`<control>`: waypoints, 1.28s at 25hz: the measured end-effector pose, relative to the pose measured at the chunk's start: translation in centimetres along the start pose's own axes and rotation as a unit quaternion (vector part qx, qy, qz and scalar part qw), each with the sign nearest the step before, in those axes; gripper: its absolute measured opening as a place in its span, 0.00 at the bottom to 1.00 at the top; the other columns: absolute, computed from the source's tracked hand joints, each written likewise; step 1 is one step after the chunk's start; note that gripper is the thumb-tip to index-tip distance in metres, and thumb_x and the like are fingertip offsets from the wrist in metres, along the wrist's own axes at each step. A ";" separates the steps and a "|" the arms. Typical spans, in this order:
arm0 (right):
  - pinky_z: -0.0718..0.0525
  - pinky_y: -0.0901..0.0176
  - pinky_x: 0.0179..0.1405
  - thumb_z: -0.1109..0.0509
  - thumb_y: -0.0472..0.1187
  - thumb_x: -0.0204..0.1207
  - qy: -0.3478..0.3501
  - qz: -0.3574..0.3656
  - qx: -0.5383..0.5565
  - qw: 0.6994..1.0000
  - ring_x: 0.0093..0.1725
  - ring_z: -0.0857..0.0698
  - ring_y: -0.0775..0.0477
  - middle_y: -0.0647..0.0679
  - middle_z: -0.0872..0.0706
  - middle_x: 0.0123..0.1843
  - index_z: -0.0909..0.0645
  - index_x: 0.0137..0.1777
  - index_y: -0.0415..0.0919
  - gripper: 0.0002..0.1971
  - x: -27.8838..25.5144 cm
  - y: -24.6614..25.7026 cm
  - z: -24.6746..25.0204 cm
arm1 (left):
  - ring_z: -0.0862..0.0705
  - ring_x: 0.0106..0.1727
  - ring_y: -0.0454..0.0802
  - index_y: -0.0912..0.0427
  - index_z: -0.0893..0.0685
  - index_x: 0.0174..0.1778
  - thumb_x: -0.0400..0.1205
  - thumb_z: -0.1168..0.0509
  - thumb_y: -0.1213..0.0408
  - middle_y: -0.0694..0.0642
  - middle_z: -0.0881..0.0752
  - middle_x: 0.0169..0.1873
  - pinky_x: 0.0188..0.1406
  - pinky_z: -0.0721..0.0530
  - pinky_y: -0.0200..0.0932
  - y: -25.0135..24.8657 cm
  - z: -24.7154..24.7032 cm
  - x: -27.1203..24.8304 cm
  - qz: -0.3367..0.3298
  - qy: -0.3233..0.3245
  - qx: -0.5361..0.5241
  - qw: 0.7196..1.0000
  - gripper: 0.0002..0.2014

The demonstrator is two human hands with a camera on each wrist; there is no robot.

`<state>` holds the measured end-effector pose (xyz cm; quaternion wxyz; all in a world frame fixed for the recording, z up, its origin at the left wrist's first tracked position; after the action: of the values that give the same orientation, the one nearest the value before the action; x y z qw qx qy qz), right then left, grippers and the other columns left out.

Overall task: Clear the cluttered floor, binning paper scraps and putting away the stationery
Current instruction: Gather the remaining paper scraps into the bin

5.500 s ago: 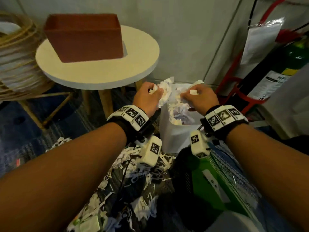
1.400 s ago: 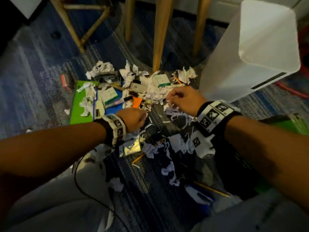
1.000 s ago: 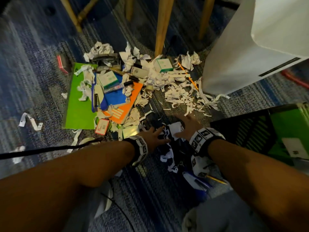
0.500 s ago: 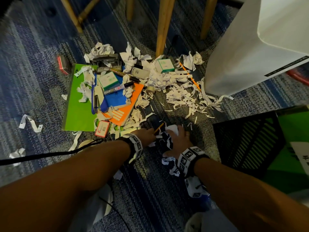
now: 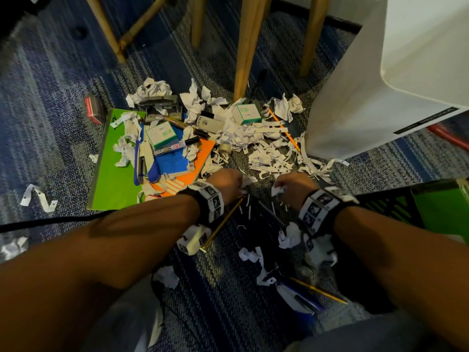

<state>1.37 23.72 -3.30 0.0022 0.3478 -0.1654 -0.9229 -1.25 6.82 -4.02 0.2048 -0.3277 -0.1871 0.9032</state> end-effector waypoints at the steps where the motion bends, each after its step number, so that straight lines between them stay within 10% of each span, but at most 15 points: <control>1: 0.20 0.59 0.57 0.26 0.38 0.75 0.002 -0.002 0.004 1.000 0.59 0.15 0.42 0.43 0.13 0.57 0.15 0.57 0.42 0.12 -0.4 0.2 1.9 | 0.18 0.51 0.60 0.62 0.17 0.47 0.81 0.33 0.60 0.60 0.15 0.47 0.46 0.21 0.45 -0.2 1.1 0.3 0.010 -0.012 -0.014 1.000 0.08; 5: 0.19 0.59 0.48 0.23 0.42 0.73 -0.076 -0.003 0.061 0.995 0.52 0.14 0.44 0.45 0.16 0.62 0.18 0.65 0.43 0.20 -3.0 2.4 9.8 | 0.28 0.32 0.49 0.58 0.24 0.33 0.81 0.40 0.66 0.51 0.26 0.27 0.35 0.32 0.41 -3.0 6.8 0.8 0.001 -0.092 -0.121 0.988 0.10; 9: 0.17 0.59 0.19 0.22 0.37 0.71 -0.161 0.047 0.232 0.958 0.24 0.15 0.51 0.46 0.14 0.42 0.17 0.48 0.40 0.08 -7.8 4.5 17.6 | 0.27 0.26 0.47 0.66 0.23 0.31 0.77 0.38 0.72 0.62 0.22 0.24 0.29 0.32 0.41 -8.4 14.9 -0.3 -0.083 -0.237 -0.230 0.940 0.09; 14: 0.23 0.61 0.15 0.22 0.30 0.70 -0.313 0.067 0.410 0.854 0.23 0.18 0.48 0.43 0.15 0.33 0.17 0.43 0.31 0.06 -13.7 0.7 25.4 | 0.20 0.31 0.55 0.69 0.21 0.31 0.73 0.36 0.72 0.65 0.17 0.29 0.31 0.23 0.49 -16.0 23.1 -0.8 -0.136 -0.339 -0.305 0.880 0.06; 20: 0.19 0.62 0.23 0.23 0.33 0.71 -0.410 -0.017 0.535 0.738 0.31 0.18 0.48 0.41 0.16 0.44 0.19 0.51 0.37 0.11 -12.8 -7.6 28.1 | 0.18 0.27 0.34 0.70 0.17 0.36 0.77 0.34 0.68 0.59 0.15 0.32 0.28 0.19 0.32 -24.5 24.4 2.9 -0.114 -0.330 -0.375 0.859 0.08; 22: 0.11 0.55 0.40 0.22 0.34 0.71 -0.367 -0.021 0.591 0.718 0.44 0.13 0.46 0.45 0.13 0.52 0.22 0.62 0.44 0.20 -11.6 -8.7 27.3 | 0.14 0.30 0.40 0.76 0.17 0.39 0.78 0.34 0.70 0.69 0.15 0.36 0.35 0.11 0.44 -25.9 23.9 4.4 -0.111 -0.316 -0.396 0.855 0.10; 25: 0.18 0.44 0.64 0.20 0.43 0.68 -0.326 -0.068 0.536 0.776 0.63 0.17 0.44 0.51 0.20 0.67 0.29 0.73 0.54 0.33 -10.4 -10.9 26.0 | 0.13 0.44 0.66 0.63 0.16 0.33 0.76 0.35 0.69 0.70 0.13 0.42 0.45 0.12 0.65 -26.9 23.4 6.4 -0.096 -0.292 -0.382 0.871 0.07; 28: 0.24 0.40 0.71 0.23 0.49 0.68 -0.341 -0.096 0.495 0.793 0.70 0.23 0.44 0.51 0.24 0.74 0.32 0.77 0.57 0.37 -10.7 -12.4 26.1 | 0.16 0.59 0.60 0.51 0.15 0.55 0.76 0.36 0.71 0.62 0.15 0.60 0.56 0.14 0.60 -28.1 22.9 6.9 -0.128 -0.225 -0.362 0.896 0.15; 32: 0.23 0.40 0.70 0.26 0.44 0.72 -0.386 -0.092 0.487 0.778 0.67 0.22 0.43 0.46 0.24 0.72 0.26 0.73 0.56 0.28 -11.8 -12.9 26.6 | 0.21 0.69 0.52 0.36 0.48 0.82 0.79 0.37 0.75 0.58 0.32 0.79 0.53 0.13 0.58 -29.3 21.0 6.3 -0.175 -0.112 -0.284 0.936 0.43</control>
<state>-5.40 45.39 19.02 -0.3168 -0.0698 -0.5471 -0.7716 -12.46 30.46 21.66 0.2356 -0.2311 -0.5116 0.7933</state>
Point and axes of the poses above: each hand's wrist, its own x-axis towards the middle knuckle, its own z-axis out of the back of the hand, y = z × x, the point moved 6 cm from there along x, towards the middle knuckle
